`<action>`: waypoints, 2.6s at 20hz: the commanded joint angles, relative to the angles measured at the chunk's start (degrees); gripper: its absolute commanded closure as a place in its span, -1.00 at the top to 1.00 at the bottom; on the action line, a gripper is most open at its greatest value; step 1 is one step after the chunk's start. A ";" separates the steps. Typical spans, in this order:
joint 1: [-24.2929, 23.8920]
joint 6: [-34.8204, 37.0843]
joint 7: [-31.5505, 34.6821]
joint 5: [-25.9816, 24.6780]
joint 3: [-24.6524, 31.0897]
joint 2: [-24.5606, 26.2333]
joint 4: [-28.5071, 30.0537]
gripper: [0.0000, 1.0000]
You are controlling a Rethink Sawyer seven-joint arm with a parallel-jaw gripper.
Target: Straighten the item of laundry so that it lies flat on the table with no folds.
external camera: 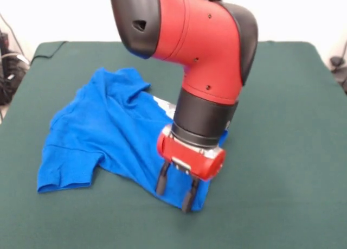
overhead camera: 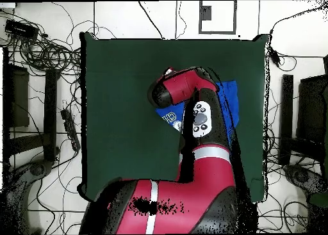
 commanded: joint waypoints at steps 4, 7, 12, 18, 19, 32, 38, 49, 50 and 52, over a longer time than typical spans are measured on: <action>-12.54 -15.34 -20.66 -8.62 23.73 7.09 5.99 1.00; -21.34 -9.74 -32.22 -10.01 37.23 11.67 8.67 1.00; -16.23 0.29 -27.38 -3.56 30.83 8.69 7.03 1.00; -5.48 9.58 -14.70 -3.60 17.40 2.49 3.24 1.00; -3.64 9.17 -12.36 -4.78 14.98 1.52 2.84 1.00; 16.84 12.06 8.36 -14.22 -13.97 -3.14 -1.18 1.00; 15.22 17.34 6.70 -3.28 -11.42 -2.62 2.10 1.00; 15.77 40.49 8.75 15.45 -13.07 2.73 3.38 1.00; 15.10 42.19 7.33 16.81 -12.52 3.14 3.27 1.00; 13.20 45.99 4.26 20.34 -10.68 3.92 3.39 1.00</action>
